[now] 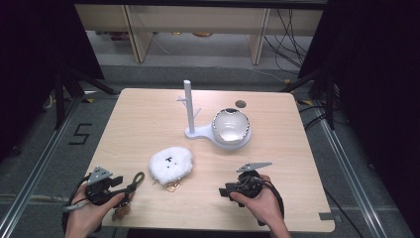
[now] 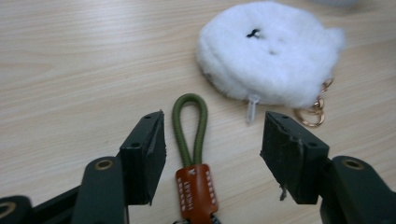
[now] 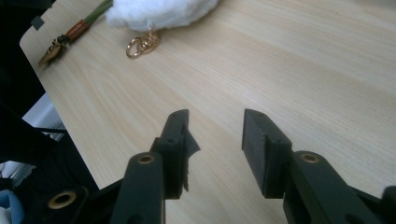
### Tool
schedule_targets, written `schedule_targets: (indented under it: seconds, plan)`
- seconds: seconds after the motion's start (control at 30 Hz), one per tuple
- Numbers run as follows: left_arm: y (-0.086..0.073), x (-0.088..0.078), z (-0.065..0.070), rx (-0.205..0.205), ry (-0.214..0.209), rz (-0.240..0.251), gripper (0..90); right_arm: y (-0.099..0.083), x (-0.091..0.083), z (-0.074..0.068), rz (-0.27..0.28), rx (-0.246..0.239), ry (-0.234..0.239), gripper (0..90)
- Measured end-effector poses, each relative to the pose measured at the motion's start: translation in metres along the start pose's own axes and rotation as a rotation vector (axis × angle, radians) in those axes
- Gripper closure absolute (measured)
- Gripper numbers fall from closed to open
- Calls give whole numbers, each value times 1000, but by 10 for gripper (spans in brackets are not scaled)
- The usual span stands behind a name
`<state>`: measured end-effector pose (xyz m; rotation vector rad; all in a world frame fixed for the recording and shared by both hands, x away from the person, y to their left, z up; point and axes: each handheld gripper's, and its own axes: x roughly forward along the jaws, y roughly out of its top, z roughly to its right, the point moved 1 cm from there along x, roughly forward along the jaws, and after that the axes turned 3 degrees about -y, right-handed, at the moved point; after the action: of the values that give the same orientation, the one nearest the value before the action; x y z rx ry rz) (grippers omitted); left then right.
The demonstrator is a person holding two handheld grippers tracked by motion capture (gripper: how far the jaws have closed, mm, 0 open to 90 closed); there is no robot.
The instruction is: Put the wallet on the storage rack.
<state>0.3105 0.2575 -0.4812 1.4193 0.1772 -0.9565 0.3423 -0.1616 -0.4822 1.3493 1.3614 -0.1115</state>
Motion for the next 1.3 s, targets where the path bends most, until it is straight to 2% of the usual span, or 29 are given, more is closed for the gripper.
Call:
schedule_targets:
  seconds: [0.03, 0.07, 0.1, 0.13, 0.23, 0.3, 0.33, 0.37, 0.4, 0.53, 0.6, 0.63, 0.7, 0.73, 0.77, 0.8, 0.87, 0.93, 1.0, 1.1, 1.13, 1.17, 1.2, 1.23, 1.3]
  plan:
    - [1, 1, 0, 2, 1, -3, 379, 0, 0, 1, -11, 0, -6, 599]
    - [4, 4, 2, -9, 6, 18, 378, 1, 1, 2, -16, 0, -2, 590]
    - [6, 5, 1, -8, -5, 10, 376, 2, 1, 2, -21, 7, -31, 578]
    - [8, 7, 2, -17, -1, 17, 376, 3, 0, 3, -36, -2, -28, 572]
    - [16, 11, 2, -11, -29, 13, 375, 4, 2, 2, -19, 9, -44, 571]
    - [22, 13, -2, 8, -51, -16, 375, 5, 0, 2, -45, 3, -45, 565]
    - [25, 15, -3, 9, -63, -15, 375, 4, 0, 1, -54, 24, -50, 564]
    - [29, 18, -5, -5, -86, -16, 376, 4, 0, 1, -61, 25, -46, 563]
    - [32, 19, -7, -1, -91, -24, 376, 4, 1, 4, -61, 5, -60, 563]
    - [49, 29, -11, 5, -115, -40, 376, 5, 4, 2, -74, 11, -67, 561]
    - [55, 34, -12, 8, -116, -49, 376, 5, 4, 2, -72, 0, -60, 558]
    - [58, 39, -12, 8, -123, -52, 376, 6, 4, 1, -89, -2, -54, 556]
    - [63, 45, -13, 36, -127, -105, 375, 6, 4, 1, -97, -19, -56, 550]
    - [63, 45, -13, 36, -127, -105, 375, 6, 4, 1, -100, -22, -54, 549]
    - [65, 54, -12, 37, -126, -112, 374, 7, 3, -2, -110, 0, -43, 546]
    - [67, 59, -11, 36, -128, -135, 374, 7, 3, 1, -102, -26, -57, 544]
    - [70, 68, -10, 31, -147, -170, 372, 8, 2, 0, -104, -23, -47, 542]
    - [73, 76, -11, 27, -145, -194, 371, 9, 1, 0, -102, -31, -51, 539]
    - [75, 83, -12, 29, -130, -212, 371, 11, 1, -1, -98, -30, -52, 536]
    - [77, 90, -13, 28, -130, -231, 370, 12, 1, -2, -97, -36, -50, 534]
    - [77, 92, -12, 21, -132, -234, 369, 12, 1, -2, -98, -31, -49, 534]
    - [77, 94, -13, 27, -140, -242, 369, 12, 1, -5, -104, -5, -43, 533]
    - [78, 96, -13, 32, -134, -258, 369, 12, 1, -4, -108, -6, -41, 531]
    - [77, 98, -13, 29, -137, -264, 369, 12, 1, -3, -103, -30, -42, 531]
    - [77, 102, -12, 32, -137, -281, 370, 12, 1, -2, -107, -33, -50, 526]
